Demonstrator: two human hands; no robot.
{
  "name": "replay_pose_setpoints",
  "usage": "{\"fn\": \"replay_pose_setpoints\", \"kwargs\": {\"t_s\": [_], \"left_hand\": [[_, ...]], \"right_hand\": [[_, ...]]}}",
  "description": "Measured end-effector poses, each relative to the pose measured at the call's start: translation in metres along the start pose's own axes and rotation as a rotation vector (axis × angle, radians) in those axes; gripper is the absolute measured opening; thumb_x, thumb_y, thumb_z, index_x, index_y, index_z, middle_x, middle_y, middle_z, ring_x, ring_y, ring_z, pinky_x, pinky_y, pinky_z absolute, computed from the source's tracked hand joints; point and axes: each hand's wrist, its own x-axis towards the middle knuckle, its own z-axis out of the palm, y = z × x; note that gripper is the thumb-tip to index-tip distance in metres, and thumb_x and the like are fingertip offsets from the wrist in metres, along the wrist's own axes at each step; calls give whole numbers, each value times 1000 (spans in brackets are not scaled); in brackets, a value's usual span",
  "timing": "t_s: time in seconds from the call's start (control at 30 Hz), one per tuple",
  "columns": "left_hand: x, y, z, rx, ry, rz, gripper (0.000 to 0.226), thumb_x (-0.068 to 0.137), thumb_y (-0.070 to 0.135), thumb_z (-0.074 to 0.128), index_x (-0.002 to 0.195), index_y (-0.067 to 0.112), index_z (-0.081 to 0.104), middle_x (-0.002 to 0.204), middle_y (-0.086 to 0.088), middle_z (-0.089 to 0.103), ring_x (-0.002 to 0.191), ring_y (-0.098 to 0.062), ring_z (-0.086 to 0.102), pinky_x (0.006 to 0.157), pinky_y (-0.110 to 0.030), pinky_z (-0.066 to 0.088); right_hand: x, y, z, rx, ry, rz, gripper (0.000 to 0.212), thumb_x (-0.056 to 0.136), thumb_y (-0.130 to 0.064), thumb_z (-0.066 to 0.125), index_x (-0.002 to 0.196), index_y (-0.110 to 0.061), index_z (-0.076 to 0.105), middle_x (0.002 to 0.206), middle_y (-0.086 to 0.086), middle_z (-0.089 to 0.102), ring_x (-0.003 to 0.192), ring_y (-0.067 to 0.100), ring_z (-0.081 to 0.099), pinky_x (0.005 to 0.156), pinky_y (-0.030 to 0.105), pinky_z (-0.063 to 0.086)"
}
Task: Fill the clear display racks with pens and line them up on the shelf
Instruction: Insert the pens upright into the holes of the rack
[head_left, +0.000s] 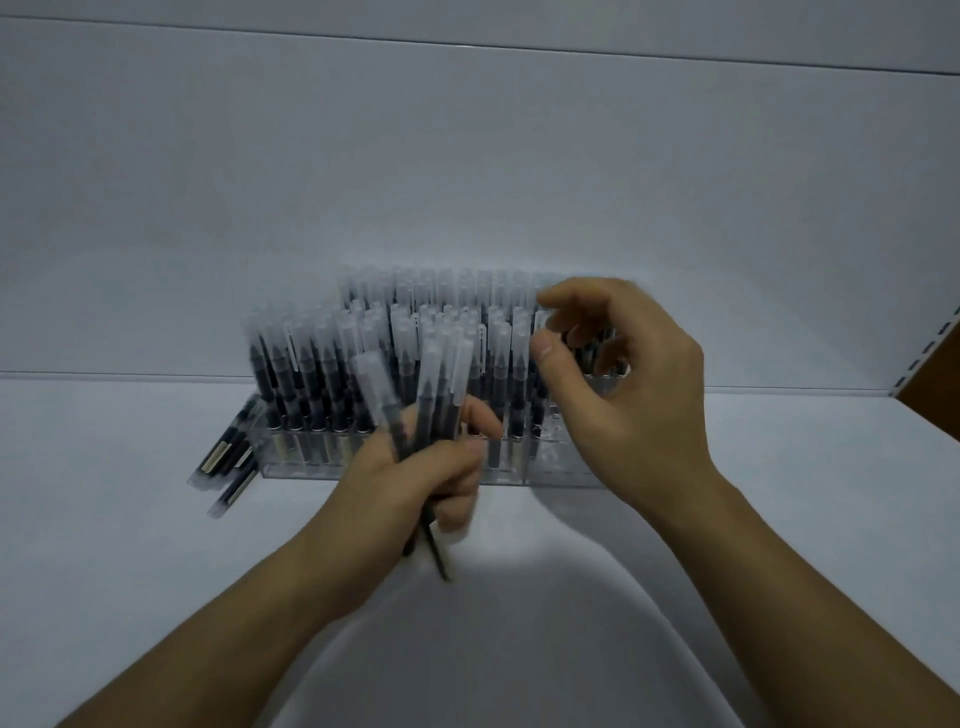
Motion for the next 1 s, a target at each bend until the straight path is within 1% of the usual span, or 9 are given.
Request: {"fn": "replay_pose_setpoints", "kwargs": {"t_s": [0.17,0.27,0.37,0.53,0.63,0.77,0.83,0.93,1.0], "left_hand": [[-2,4,-1,-232,-218,-112,13,73,14,56,84,8,58,67,-6,28,54,-16,27,57,-34,21],[-3,3,1,-217,-246,-103,4,78,11,54,79,10,51,69,-8,31,56,-17,29,57,-34,25],[-2,3,1,-203,-245,-59,5,88,7,45,83,9,47,71,-12,38,59,-20,35,58,-34,30],[1,1,-2,-159,-183,46,30,91,9,41,104,3,67,80,-21,56,63,-26,49,61,-35,43],[2,1,-2,-128,-61,87,37,86,9,43,108,-1,70,94,-27,68,74,-33,64,65,-37,53],[0,-7,-6,364,167,314,33,89,10,44,108,13,71,103,-3,73,101,-20,69,84,-28,54],[-1,-8,-6,702,155,433,30,93,9,43,107,17,68,102,5,66,103,-15,64,86,-23,51],[0,-9,-5,1018,60,493,33,88,9,42,109,16,66,106,10,58,101,-20,55,85,-41,47],[1,-10,-7,1141,31,488,40,85,16,39,114,23,65,112,15,55,105,-14,51,86,-42,45]], "right_hand": [[-10,-15,10,294,-204,138,22,93,-14,73,115,-13,70,88,-6,69,80,15,68,70,15,48],[-11,-16,14,354,-257,212,27,91,-19,77,117,-18,70,87,2,71,73,21,67,60,39,56],[-9,-16,11,502,-262,297,29,89,-14,77,117,-15,70,85,17,68,71,46,60,57,57,54],[-1,-16,5,633,-265,364,31,84,-5,76,115,-8,70,84,31,59,78,36,65,72,33,62],[2,-16,3,607,-227,366,32,78,-15,79,110,-12,71,74,15,61,71,19,63,72,29,59],[8,-14,-3,583,-77,386,31,80,-17,77,108,-10,69,73,4,55,61,13,55,62,24,55],[10,-11,-7,558,-4,388,28,83,-18,75,108,-12,66,73,6,54,62,17,55,60,25,55],[13,-5,-12,515,85,390,22,91,-15,72,109,-15,59,80,15,51,67,31,52,57,31,53],[15,-1,-15,485,116,376,23,94,-13,70,110,-18,54,80,13,51,65,31,50,56,33,51]]}}
